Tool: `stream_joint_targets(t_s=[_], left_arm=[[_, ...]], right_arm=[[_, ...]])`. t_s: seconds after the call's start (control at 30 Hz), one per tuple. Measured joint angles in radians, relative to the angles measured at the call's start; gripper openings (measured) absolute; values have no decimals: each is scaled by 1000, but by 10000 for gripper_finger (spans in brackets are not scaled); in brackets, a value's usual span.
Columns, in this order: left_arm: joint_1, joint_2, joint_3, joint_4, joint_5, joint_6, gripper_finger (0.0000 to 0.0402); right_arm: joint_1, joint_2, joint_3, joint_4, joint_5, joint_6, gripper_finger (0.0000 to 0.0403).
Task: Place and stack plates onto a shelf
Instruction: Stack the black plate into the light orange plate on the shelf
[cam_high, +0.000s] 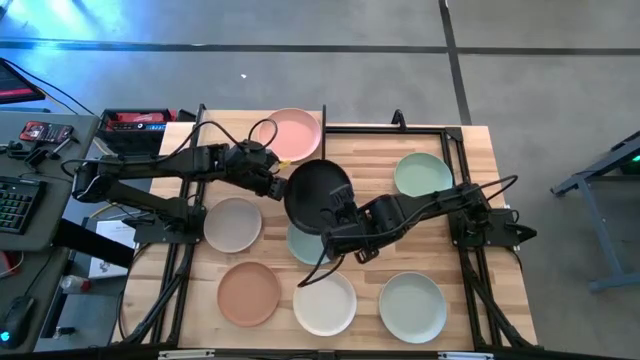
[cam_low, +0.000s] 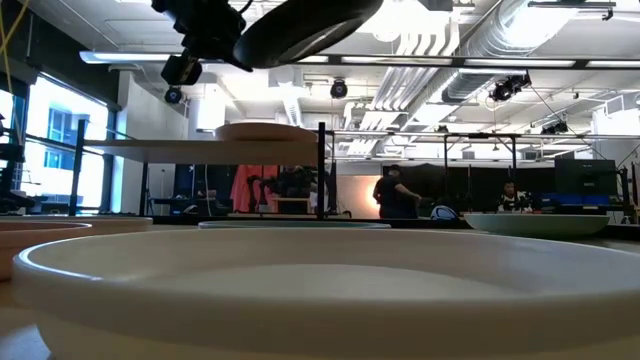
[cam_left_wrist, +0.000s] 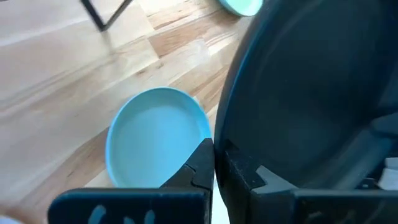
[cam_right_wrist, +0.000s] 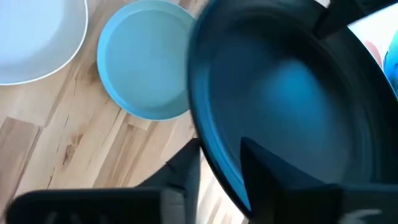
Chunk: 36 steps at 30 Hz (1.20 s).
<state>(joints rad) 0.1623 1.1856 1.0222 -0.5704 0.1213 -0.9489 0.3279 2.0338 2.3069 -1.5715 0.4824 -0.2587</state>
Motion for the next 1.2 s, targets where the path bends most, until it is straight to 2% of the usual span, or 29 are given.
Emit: stream_joint_targets(t_s=[0.13,0.3,0.63,0.97,1.2], left_arm=[[7,-8,0,-15,-23,21,4],[37,-21,0,-14,-35,31,4],[169,-73,0,-16,-45,46,4],[355,-132,0,15,-67,102,4],[470,-152,0,141,-52,199,4]], right_arm=[[8,0,18,-4,5,23,121],[22,0,50,-1,21,60,136],[46,-38,49,0,133,117,138],[46,-62,50,0,153,172,138],[26,-62,50,1,163,189,138]])
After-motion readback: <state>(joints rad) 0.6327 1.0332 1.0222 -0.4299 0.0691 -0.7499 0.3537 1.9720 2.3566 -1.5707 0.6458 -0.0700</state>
